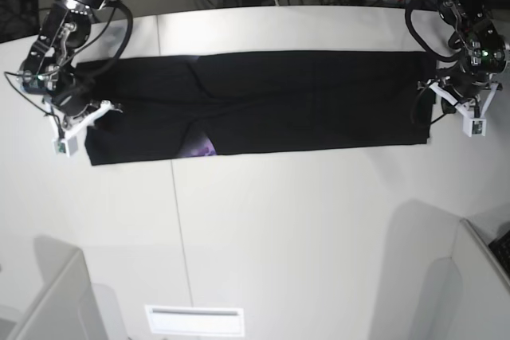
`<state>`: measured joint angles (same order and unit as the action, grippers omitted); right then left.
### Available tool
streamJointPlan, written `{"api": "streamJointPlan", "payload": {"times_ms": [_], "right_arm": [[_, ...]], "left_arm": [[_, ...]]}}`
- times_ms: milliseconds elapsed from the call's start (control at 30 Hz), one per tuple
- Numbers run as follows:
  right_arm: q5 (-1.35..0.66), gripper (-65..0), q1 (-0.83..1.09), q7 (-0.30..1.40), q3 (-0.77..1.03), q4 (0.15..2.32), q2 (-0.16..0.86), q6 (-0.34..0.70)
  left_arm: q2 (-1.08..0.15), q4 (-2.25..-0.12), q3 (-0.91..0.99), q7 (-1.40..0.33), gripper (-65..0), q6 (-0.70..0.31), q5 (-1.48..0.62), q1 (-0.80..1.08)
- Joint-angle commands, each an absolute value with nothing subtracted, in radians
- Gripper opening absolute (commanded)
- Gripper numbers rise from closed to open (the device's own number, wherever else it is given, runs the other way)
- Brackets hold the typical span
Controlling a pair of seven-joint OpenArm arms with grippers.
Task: Fold the T-shirt properly
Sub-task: 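Regrasp both ends of the folded strip and pull it toward the robot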
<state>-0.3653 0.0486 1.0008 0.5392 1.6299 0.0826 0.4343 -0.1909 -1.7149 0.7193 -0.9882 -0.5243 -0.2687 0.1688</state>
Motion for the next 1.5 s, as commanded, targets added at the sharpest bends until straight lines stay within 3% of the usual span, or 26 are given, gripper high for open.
{"api": "streamJointPlan", "payload": {"times_ms": [0,133,300,333,467,533,567,1133,1467], "right_arm": [[-0.4,-65.0,0.045,0.986,0.541,1.67,0.088,0.44],[-0.512,-65.0,0.079,1.021,0.541,1.756,0.094,0.44],[-0.562,-65.0,0.097,1.078,0.539,1.819,0.096,0.44],[-0.561,-65.0,0.097,1.084,0.539,1.821,0.096,0.44],[-0.558,-65.0,0.102,1.081,0.489,1.819,0.096,0.44],[-0.558,-65.0,0.108,1.078,0.469,1.819,0.097,0.44],[-0.558,-65.0,0.111,1.078,0.46,1.819,0.097,0.44],[-0.556,-65.0,0.133,1.079,0.414,1.825,0.096,0.44],[-0.561,-65.0,0.148,1.079,0.415,1.827,0.097,0.44]], "left_arm": [[-0.208,-1.761,0.734,-0.972,-65.0,-0.526,-0.278,0.173],[-0.208,-1.867,0.763,-0.974,-65.0,-0.602,-0.302,0.222],[-0.209,-1.86,0.894,-0.974,-65.0,-0.698,-0.533,0.303],[-0.211,-1.85,0.921,-0.972,-62.2,-0.698,-0.582,0.315],[-0.219,-1.771,0.99,-0.972,-25.7,-0.698,-0.742,0.348],[-0.24,-1.728,0.986,-0.972,-15.8,-0.698,-0.788,0.349],[-0.246,-1.702,0.986,-0.972,-14.0,-0.698,-0.803,0.348],[-0.272,-1.388,0.763,-0.964,-14.0,-0.698,-0.802,0.228],[-0.268,-1.291,0.751,-0.963,-14.3,-0.698,-0.717,0.194]]}}
